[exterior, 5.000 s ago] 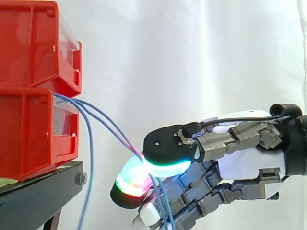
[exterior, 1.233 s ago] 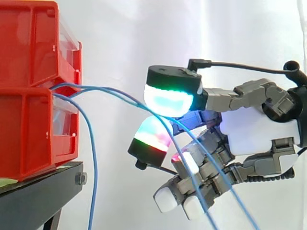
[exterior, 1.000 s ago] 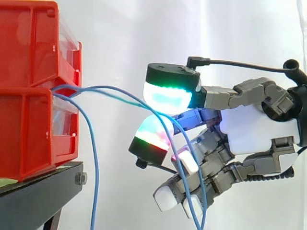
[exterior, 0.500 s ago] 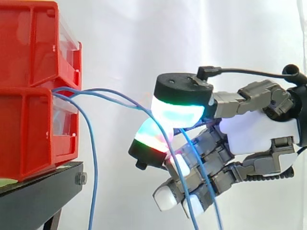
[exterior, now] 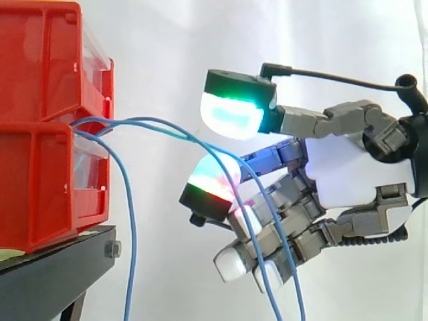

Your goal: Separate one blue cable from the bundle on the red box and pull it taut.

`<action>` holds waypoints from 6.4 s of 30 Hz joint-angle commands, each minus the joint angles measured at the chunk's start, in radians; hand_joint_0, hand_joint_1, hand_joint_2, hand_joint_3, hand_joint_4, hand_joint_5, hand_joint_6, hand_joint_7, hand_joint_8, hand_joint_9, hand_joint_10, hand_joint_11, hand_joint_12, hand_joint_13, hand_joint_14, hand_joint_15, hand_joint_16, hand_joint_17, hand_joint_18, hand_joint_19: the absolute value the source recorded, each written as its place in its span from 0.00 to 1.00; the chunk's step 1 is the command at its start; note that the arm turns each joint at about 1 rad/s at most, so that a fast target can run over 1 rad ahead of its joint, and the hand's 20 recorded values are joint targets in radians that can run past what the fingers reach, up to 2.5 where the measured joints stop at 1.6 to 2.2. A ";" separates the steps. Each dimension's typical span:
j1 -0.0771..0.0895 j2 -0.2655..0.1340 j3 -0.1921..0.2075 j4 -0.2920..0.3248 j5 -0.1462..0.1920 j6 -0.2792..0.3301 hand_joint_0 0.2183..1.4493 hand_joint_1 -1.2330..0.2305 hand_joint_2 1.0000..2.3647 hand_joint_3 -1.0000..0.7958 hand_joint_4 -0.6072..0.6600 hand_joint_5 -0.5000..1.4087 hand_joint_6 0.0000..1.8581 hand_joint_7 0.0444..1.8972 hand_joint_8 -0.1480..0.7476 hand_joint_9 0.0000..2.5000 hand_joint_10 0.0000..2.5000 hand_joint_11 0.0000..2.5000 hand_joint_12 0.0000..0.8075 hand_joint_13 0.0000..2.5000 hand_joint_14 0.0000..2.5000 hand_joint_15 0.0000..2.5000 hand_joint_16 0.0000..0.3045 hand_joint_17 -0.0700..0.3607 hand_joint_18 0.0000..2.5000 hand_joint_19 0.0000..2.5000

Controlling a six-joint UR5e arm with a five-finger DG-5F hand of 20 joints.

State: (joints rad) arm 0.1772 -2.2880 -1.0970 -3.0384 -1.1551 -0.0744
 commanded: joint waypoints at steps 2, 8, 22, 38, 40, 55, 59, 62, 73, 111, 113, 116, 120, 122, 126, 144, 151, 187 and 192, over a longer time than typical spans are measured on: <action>-0.004 0.015 0.000 -0.011 0.000 0.001 0.28 0.58 0.00 0.31 0.58 0.19 0.45 0.55 0.57 0.42 0.01 0.29 0.50 0.35 0.01 0.18 0.16 0.42 0.34 0.20; -0.007 0.030 0.000 -0.059 -0.002 -0.005 0.29 0.41 0.01 0.40 0.60 0.19 0.45 0.55 0.59 0.41 0.01 0.29 0.52 0.35 0.01 0.18 0.17 0.43 0.35 0.19; -0.007 0.050 0.000 -0.088 0.003 -0.042 0.30 0.30 0.01 0.46 0.60 0.18 0.47 0.54 0.57 0.39 0.01 0.30 0.52 0.34 0.00 0.17 0.17 0.44 0.35 0.17; -0.007 0.050 -0.001 -0.088 0.003 -0.042 0.31 0.31 0.01 0.58 0.51 0.19 0.49 0.58 0.61 0.41 0.01 0.29 0.56 0.34 0.00 0.17 0.19 0.47 0.37 0.16; -0.007 0.050 0.000 -0.088 0.005 -0.042 0.31 0.31 0.00 0.58 0.50 0.19 0.49 0.58 0.61 0.41 0.01 0.29 0.56 0.34 0.00 0.17 0.19 0.47 0.37 0.15; -0.010 0.056 -0.001 -0.099 0.000 -0.041 0.32 0.29 0.01 0.56 0.45 0.18 0.49 0.59 0.59 0.39 0.01 0.30 0.53 0.33 0.00 0.17 0.18 0.45 0.34 0.16; -0.010 0.076 -0.001 -0.177 0.006 -0.061 0.32 0.30 0.01 0.57 0.44 0.19 0.50 0.59 0.59 0.40 0.01 0.30 0.54 0.32 0.00 0.16 0.19 0.46 0.34 0.16; -0.012 0.090 -0.001 -0.221 0.012 -0.061 0.32 0.30 0.00 0.58 0.44 0.19 0.50 0.59 0.60 0.40 0.01 0.29 0.55 0.31 0.00 0.15 0.19 0.46 0.32 0.14; -0.007 0.114 0.000 -0.309 0.040 -0.044 0.32 0.31 0.01 0.58 0.45 0.19 0.49 0.59 0.61 0.38 0.00 0.25 0.58 0.28 0.00 0.11 0.20 0.48 0.29 0.10; 0.005 0.113 -0.001 -0.166 0.074 -0.022 0.32 0.31 0.03 0.58 0.45 0.19 0.49 0.59 0.62 0.43 0.00 0.33 0.57 0.31 0.00 0.14 0.20 0.48 0.31 0.12; 0.005 0.113 -0.001 -0.166 0.074 -0.022 0.32 0.31 0.03 0.58 0.44 0.19 0.49 0.59 0.62 0.43 0.00 0.33 0.57 0.31 0.00 0.14 0.20 0.48 0.31 0.12; 0.005 0.113 -0.001 -0.166 0.074 -0.022 0.31 0.31 0.04 0.58 0.44 0.19 0.49 0.59 0.62 0.43 0.00 0.33 0.57 0.31 0.00 0.15 0.20 0.49 0.31 0.12; 0.005 0.113 -0.001 -0.166 0.074 -0.022 0.31 0.32 0.05 0.58 0.44 0.19 0.49 0.59 0.62 0.43 0.00 0.33 0.57 0.31 0.00 0.15 0.20 0.49 0.31 0.12; 0.005 0.113 -0.001 -0.166 0.074 -0.022 0.30 0.32 0.06 0.57 0.45 0.19 0.49 0.59 0.62 0.43 0.00 0.33 0.57 0.31 0.00 0.14 0.21 0.49 0.31 0.12; 0.005 0.113 -0.001 -0.166 0.074 -0.022 0.29 0.32 0.09 0.57 0.44 0.20 0.49 0.58 0.62 0.43 0.00 0.33 0.57 0.30 0.00 0.14 0.21 0.49 0.30 0.11; 0.005 0.113 -0.001 -0.166 0.074 -0.022 0.29 0.32 0.11 0.56 0.45 0.20 0.49 0.58 0.62 0.43 0.00 0.32 0.56 0.30 0.00 0.14 0.21 0.49 0.29 0.12; 0.005 0.114 -0.001 -0.166 0.074 -0.022 0.28 0.32 0.13 0.56 0.45 0.20 0.49 0.58 0.62 0.43 0.00 0.32 0.56 0.30 0.00 0.14 0.21 0.49 0.29 0.12; 0.005 0.113 -0.001 -0.166 0.074 -0.022 0.28 0.32 0.14 0.56 0.44 0.20 0.49 0.58 0.62 0.43 0.00 0.32 0.56 0.30 0.00 0.14 0.21 0.49 0.29 0.12; 0.005 0.113 -0.003 -0.166 0.075 -0.022 0.28 0.32 0.14 0.56 0.45 0.20 0.49 0.58 0.63 0.43 0.00 0.32 0.56 0.30 0.00 0.15 0.21 0.49 0.29 0.12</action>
State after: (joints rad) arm 0.1825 -2.1750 -1.0986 -3.2045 -1.0811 -0.0966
